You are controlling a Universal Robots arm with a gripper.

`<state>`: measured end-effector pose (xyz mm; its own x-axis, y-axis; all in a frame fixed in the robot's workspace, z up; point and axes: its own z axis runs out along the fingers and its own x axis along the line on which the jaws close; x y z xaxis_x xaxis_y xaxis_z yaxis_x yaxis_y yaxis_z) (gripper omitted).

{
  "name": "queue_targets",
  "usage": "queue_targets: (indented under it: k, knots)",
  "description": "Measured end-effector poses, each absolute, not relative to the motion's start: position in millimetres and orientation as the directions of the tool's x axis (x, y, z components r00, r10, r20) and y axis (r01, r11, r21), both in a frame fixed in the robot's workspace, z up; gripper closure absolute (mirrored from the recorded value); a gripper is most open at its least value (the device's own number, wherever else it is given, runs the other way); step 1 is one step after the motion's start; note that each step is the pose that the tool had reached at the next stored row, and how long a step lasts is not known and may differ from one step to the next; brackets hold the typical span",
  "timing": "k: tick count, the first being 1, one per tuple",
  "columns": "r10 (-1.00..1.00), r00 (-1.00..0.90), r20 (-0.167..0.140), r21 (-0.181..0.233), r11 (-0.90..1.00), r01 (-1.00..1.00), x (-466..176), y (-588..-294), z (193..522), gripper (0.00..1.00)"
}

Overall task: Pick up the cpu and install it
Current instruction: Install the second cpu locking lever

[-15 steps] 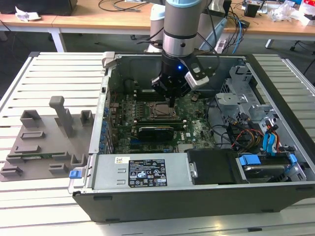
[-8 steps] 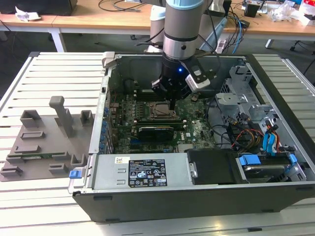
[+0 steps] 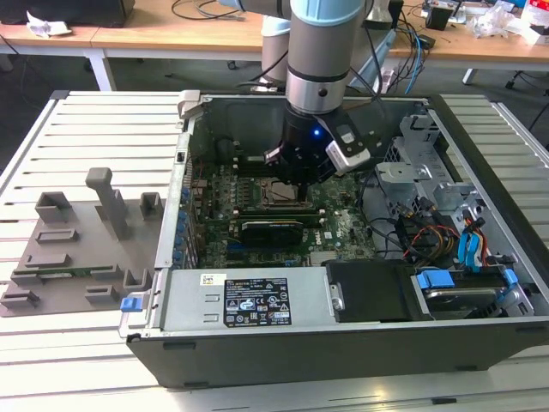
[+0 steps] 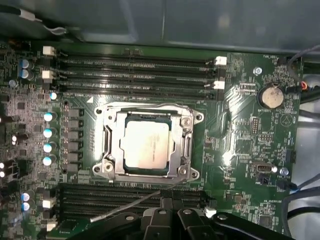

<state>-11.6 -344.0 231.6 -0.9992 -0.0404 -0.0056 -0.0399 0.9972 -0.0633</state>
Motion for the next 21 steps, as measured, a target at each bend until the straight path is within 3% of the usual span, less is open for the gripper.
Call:
queue_targets:
  k: [9,11,14,21]
  knots:
    - [-0.04,-0.999,-0.006,-0.056,0.998,-0.04,-12.1,-360.8,230.8,0.89]
    - [-0.04,-0.999,-0.009,0.016,0.999,-0.04,-14.0,-361.9,230.8,0.89]
    - [-0.039,-0.999,-0.011,0.078,0.996,-0.04,-20.0,-366.7,230.0,0.89]
    - [-0.039,-0.999,-0.012,0.105,0.994,-0.04,-33.4,-375.8,225.8,0.89]
